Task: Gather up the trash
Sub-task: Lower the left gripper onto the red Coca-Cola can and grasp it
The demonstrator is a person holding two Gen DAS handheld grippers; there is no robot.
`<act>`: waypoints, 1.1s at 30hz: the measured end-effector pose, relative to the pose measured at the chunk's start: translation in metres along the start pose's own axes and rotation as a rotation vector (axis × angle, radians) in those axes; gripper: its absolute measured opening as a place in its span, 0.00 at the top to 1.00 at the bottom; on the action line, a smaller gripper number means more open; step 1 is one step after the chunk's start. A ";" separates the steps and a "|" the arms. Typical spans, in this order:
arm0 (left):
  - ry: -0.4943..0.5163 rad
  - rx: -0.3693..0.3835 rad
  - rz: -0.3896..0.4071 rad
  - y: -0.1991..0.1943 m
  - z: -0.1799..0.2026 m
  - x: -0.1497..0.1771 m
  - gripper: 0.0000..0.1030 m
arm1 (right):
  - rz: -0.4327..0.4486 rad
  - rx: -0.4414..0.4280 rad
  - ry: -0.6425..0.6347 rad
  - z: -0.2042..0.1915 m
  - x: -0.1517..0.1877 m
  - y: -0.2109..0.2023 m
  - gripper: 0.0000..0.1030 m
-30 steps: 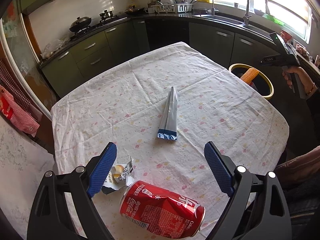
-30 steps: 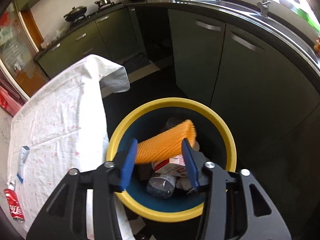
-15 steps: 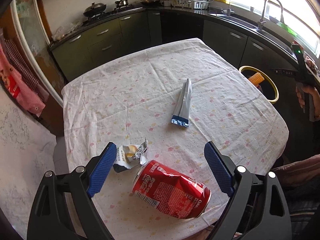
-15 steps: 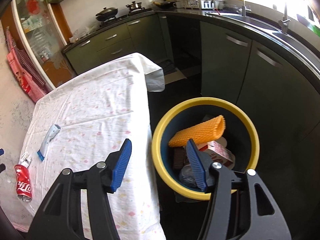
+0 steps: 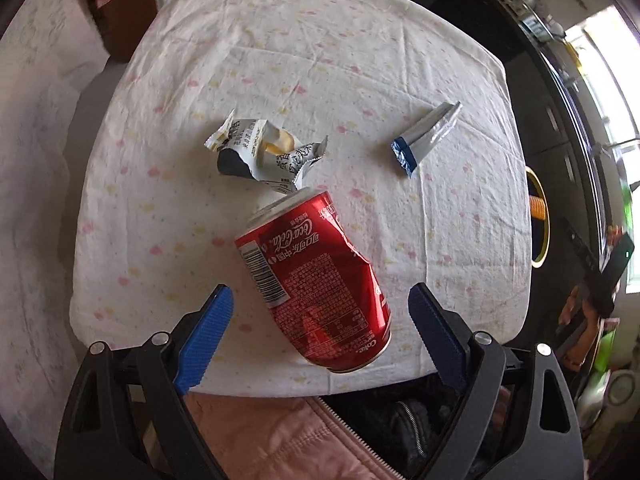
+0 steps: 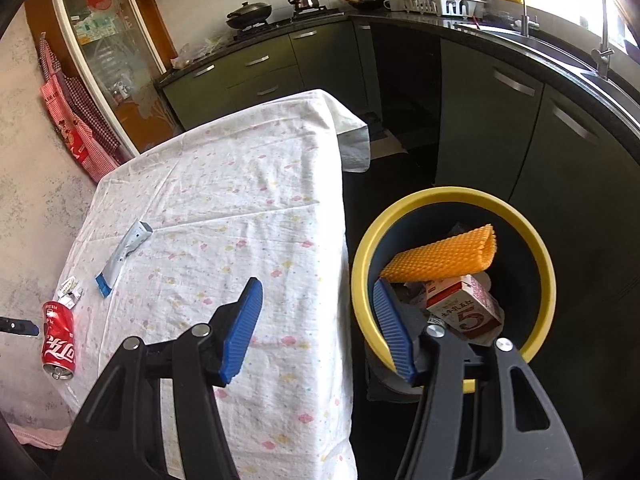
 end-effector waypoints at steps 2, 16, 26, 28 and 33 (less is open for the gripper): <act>-0.058 0.006 0.015 0.001 0.000 0.000 0.14 | -0.002 -0.022 -0.014 -0.004 0.001 0.003 0.46; -0.205 -0.107 -0.054 0.033 0.012 -0.018 0.15 | 0.012 -0.098 -0.069 -0.016 0.001 0.007 0.43; -0.171 -0.146 -0.102 0.044 0.020 -0.028 0.33 | 0.011 -0.110 -0.055 -0.006 0.006 0.009 0.42; -0.144 -0.157 -0.101 0.044 0.023 -0.028 0.34 | 0.012 -0.110 -0.054 -0.005 0.007 0.008 0.42; -0.009 -0.228 -0.084 0.045 0.051 -0.020 0.34 | 0.022 -0.115 -0.050 -0.003 0.010 0.004 0.42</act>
Point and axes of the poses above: each gripper's, at about its wrist camera, not at the fingertips, and y roughly the way its jaws point, z to its right, x to its underside, the point moved 1 cm from there along y, roughly the way its jaws point, and after that the axes turned 13 degrees about -z, right-handed, at the moved point
